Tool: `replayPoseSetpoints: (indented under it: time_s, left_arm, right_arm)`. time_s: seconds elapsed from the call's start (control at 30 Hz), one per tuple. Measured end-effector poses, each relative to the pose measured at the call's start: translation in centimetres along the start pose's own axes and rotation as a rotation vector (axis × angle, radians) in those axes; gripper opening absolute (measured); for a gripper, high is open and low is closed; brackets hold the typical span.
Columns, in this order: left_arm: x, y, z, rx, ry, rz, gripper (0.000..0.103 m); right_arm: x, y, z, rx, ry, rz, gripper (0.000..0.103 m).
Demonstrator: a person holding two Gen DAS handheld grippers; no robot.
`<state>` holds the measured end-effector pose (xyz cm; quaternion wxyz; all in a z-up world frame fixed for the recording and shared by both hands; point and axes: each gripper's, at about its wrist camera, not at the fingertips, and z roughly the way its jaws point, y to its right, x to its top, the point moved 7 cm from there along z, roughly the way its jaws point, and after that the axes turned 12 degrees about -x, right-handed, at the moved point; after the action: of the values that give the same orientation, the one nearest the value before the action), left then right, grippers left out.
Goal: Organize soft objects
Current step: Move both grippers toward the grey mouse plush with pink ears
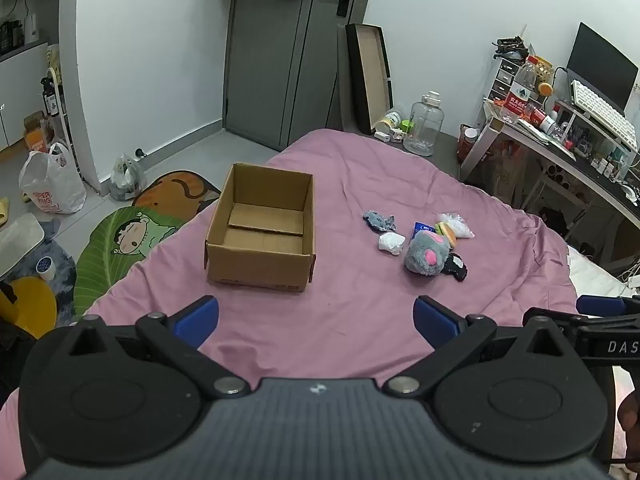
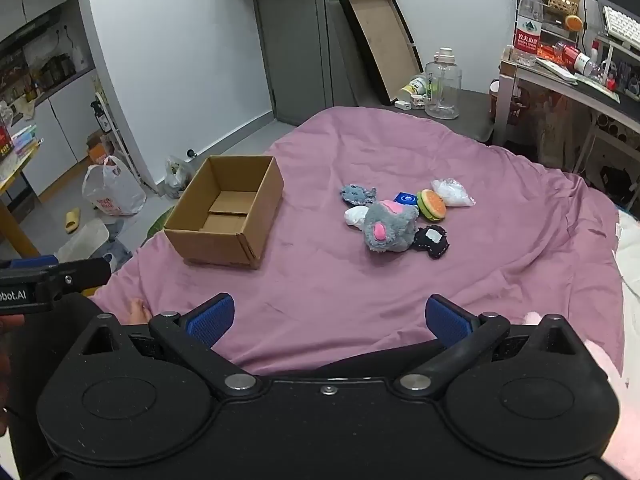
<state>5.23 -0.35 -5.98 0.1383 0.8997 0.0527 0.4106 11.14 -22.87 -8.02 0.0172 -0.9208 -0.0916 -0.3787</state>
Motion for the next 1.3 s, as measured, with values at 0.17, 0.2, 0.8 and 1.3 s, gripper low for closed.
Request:
replayPoseSetpoints:
  time_s: [0.17,0.2,0.8,1.3]
  left_arm:
    - [0.1,0.0,0.0,0.0,-0.001,0.0,0.103]
    - [0.1,0.0,0.0,0.001,-0.001,0.0,0.103]
    - [0.2,0.0,0.0,-0.002,0.0,0.004,0.103]
    - [0.5,0.4,1.3,0.008,-0.01,0.006,0.103]
  right_arm:
    - [0.1,0.5,0.4,-0.005,0.002,0.015,0.103]
    - [0.1,0.4,0.3,-0.008,0.006,0.012,0.103]
    - [1.2,0.7,-1.4,0.212,0.077,0.091,0.103]
    - [0.8,1.4,1.1,0.167,0.002,0.089,0.103]
